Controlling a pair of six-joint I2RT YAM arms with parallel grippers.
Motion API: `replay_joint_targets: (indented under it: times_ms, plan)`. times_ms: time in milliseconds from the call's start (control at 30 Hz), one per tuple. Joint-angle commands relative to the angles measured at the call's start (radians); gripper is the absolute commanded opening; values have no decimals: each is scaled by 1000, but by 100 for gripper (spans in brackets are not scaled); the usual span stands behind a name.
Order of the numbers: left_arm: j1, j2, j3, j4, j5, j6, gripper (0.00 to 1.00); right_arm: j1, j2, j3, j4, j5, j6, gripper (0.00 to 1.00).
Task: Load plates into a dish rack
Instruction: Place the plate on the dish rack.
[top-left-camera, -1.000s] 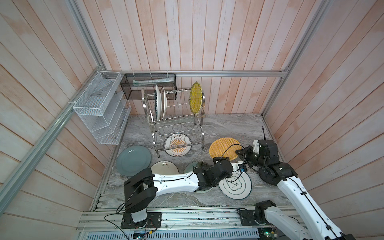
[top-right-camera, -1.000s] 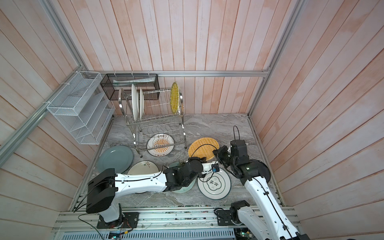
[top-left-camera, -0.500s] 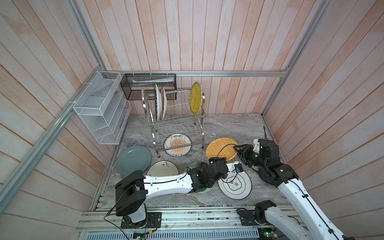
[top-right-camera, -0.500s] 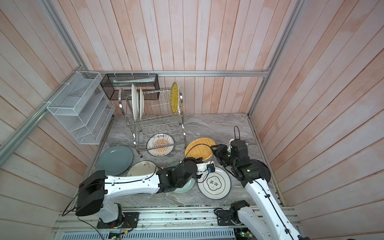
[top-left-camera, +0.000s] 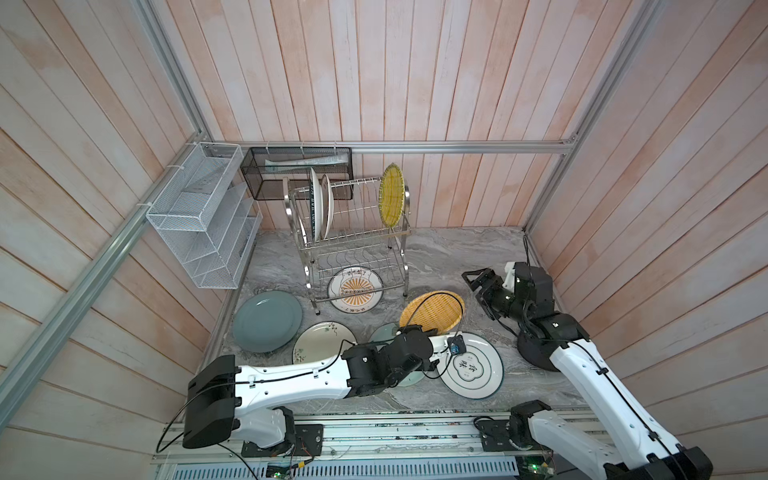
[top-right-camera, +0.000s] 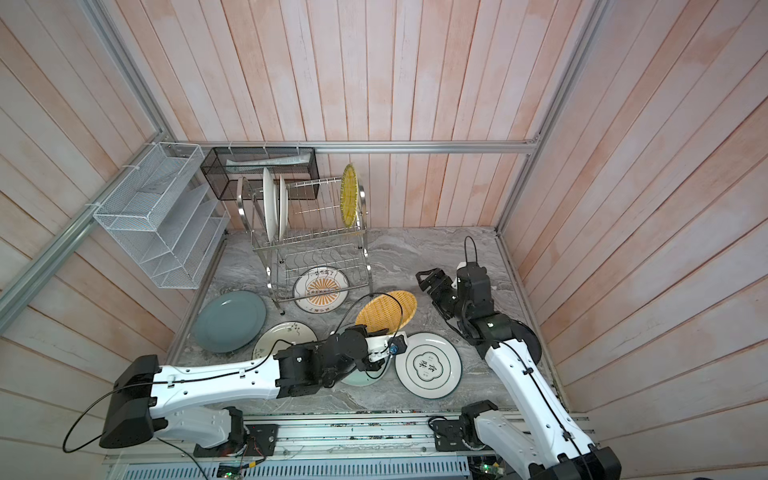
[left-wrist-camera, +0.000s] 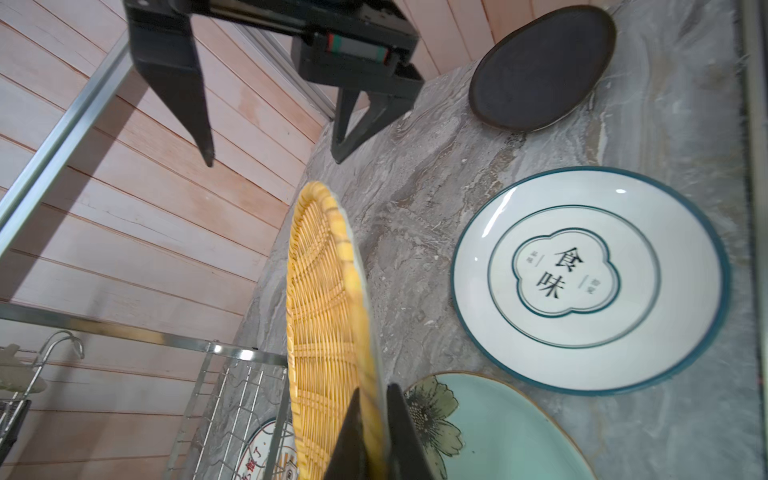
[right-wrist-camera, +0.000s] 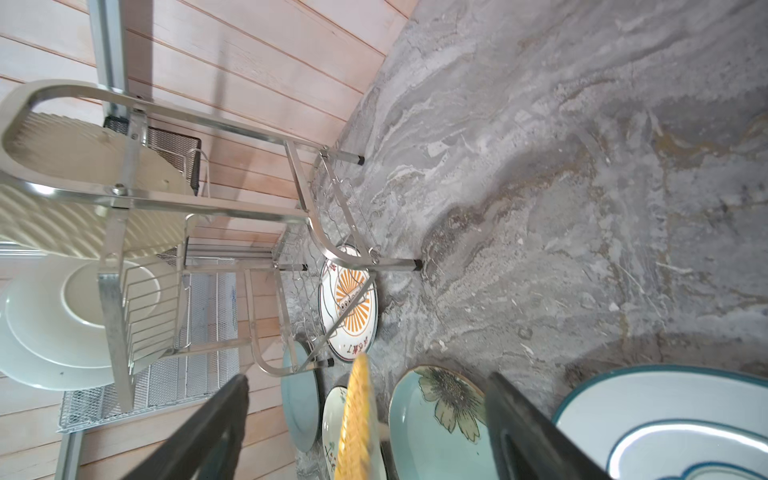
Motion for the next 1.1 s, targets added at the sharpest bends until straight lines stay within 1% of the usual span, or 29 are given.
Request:
replay_joint_targets:
  times_ms: [0,67,167,233,300,400,467,533,700,767,800,833,867,933,1033,1067]
  plan:
    - [-16,-107,-8,-95,77,-136,0,-17,15,36,74,23,-78,96]
    - [-18,-172,-6,-151,148,-198,0,-29,13,25,122,4,-103,97]
    - [-18,-277,12,-215,251,-289,0,-54,9,3,194,-58,-154,97]
    - [-18,-340,26,-223,275,-340,0,-63,2,-13,231,-93,-195,97]
    - [-19,-393,41,-215,265,-378,0,-67,-15,-39,271,-129,-234,98]
    - [-18,-434,114,-221,165,-446,0,-71,-49,-96,334,-189,-272,98]
    - [-19,-433,182,-220,110,-467,0,-76,-66,-134,363,-235,-276,98]
    - [-18,-423,232,-178,62,-475,0,-80,-76,-167,385,-275,-284,98]
    - [-18,-335,354,-14,-96,-469,0,-80,-103,-232,412,-331,-276,98]
    - [-8,-272,429,29,-205,-461,0,-79,-116,-252,418,-345,-274,98]
    - [11,-235,471,23,-229,-473,0,-80,-125,-261,424,-355,-273,98]
    - [52,-198,526,-11,-227,-508,0,-80,-136,-273,435,-367,-273,98]
    - [104,-160,588,-59,-206,-557,0,-78,-150,-282,443,-376,-274,98]
    - [207,-104,668,-115,-127,-643,0,-78,-176,-293,438,-380,-287,98]
    - [328,-29,746,-141,-61,-685,0,-75,-210,-303,421,-385,-302,98]
    - [383,-9,764,-139,-36,-690,0,-75,-218,-308,420,-388,-304,98]
